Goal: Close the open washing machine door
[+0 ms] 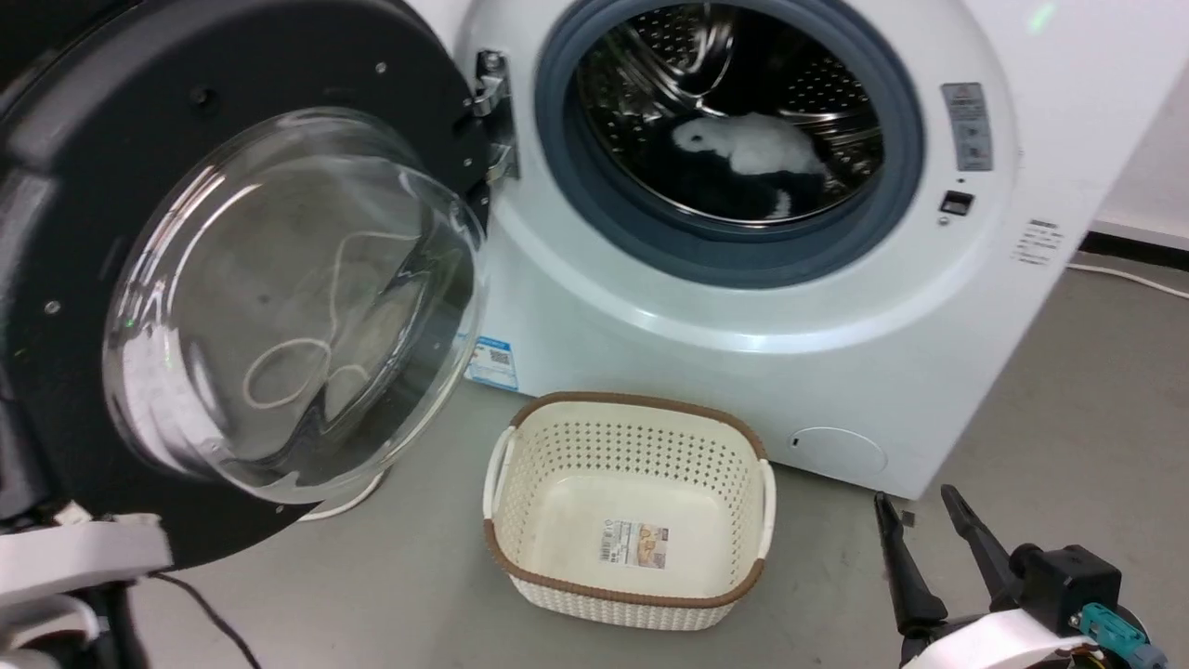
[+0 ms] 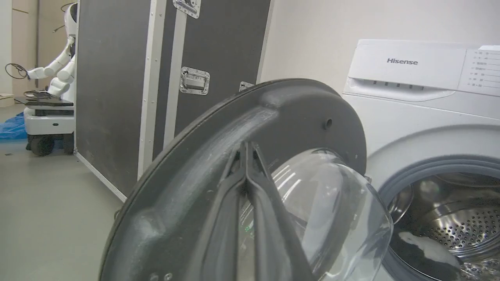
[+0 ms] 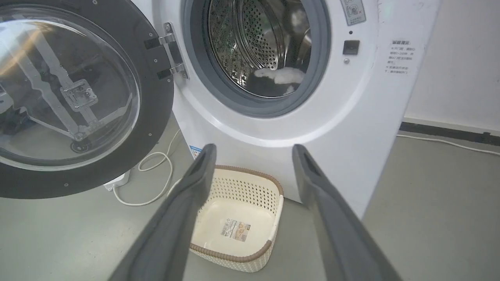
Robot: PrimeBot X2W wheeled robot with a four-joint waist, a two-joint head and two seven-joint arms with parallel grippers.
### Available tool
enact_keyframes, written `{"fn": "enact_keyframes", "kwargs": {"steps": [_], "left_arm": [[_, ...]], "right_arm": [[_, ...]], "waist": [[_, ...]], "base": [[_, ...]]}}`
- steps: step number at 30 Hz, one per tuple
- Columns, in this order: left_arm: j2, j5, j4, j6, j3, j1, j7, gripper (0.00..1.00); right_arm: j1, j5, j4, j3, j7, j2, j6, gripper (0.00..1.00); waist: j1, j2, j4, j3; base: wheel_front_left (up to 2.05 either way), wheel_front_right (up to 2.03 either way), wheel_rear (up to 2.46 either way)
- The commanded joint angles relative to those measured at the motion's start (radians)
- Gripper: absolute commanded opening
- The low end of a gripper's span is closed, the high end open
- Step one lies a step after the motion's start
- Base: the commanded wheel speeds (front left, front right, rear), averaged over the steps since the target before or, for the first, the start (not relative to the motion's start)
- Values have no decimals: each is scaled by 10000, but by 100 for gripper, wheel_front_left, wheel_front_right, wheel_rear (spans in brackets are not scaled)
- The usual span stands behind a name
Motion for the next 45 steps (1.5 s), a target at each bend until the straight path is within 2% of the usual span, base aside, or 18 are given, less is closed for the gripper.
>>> {"fn": "enact_keyframes", "kwargs": {"steps": [1, 5, 11, 23, 28, 32, 37, 45], "left_arm": [[7, -97, 38, -126, 443, -274, -94, 0], [198, -147, 457, -272, 1190, -669, -177, 0], [772, -189, 1500, -347, 2037, -1257, -301, 0], [2531, -159, 4201, -477, 1998, -2278, 738, 0], [3167, -299, 5003, -602, 1318, -2521, 1462, 0], [3692, -1031, 5228, -652, 415, -2498, 2050, 0], [4345, -2608, 5086, -705, -833, -2195, 2909, 0], [5437, -5523, 4016, -787, -2824, -1556, 4639, 0]], "right_arm": [[94, 129, 55, -9, -91, 0, 5, 100], [39, 192, 110, -47, -173, 0, 6, 100], [-70, 239, 208, -138, -299, 0, 6, 100], [-479, 39, 339, -196, -549, 0, 7, 100], [-620, 62, 428, -180, -653, 0, 7, 100], [-726, 148, 510, -175, -737, 0, 7, 100], [-822, 335, 644, -229, -841, 0, 8, 100], [-769, 850, 884, -249, -1008, 0, 8, 100]], "waist": [[0, 0, 199, 99], [0, 0, 459, 275], [0, 0, 751, 598], [0, 0, 1050, 1560], [0, 0, 1169, 1905], [0, 0, 1268, 2070], [0, 0, 1478, 2074], [0, 0, 2021, 1668]], "base": [[0, 0, 0], [0, 0, 0], [0, 0, 0], [0, 0, 0], [0, 0, 0], [0, 0, 0], [0, 0, 0], [0, 0, 0]]}}
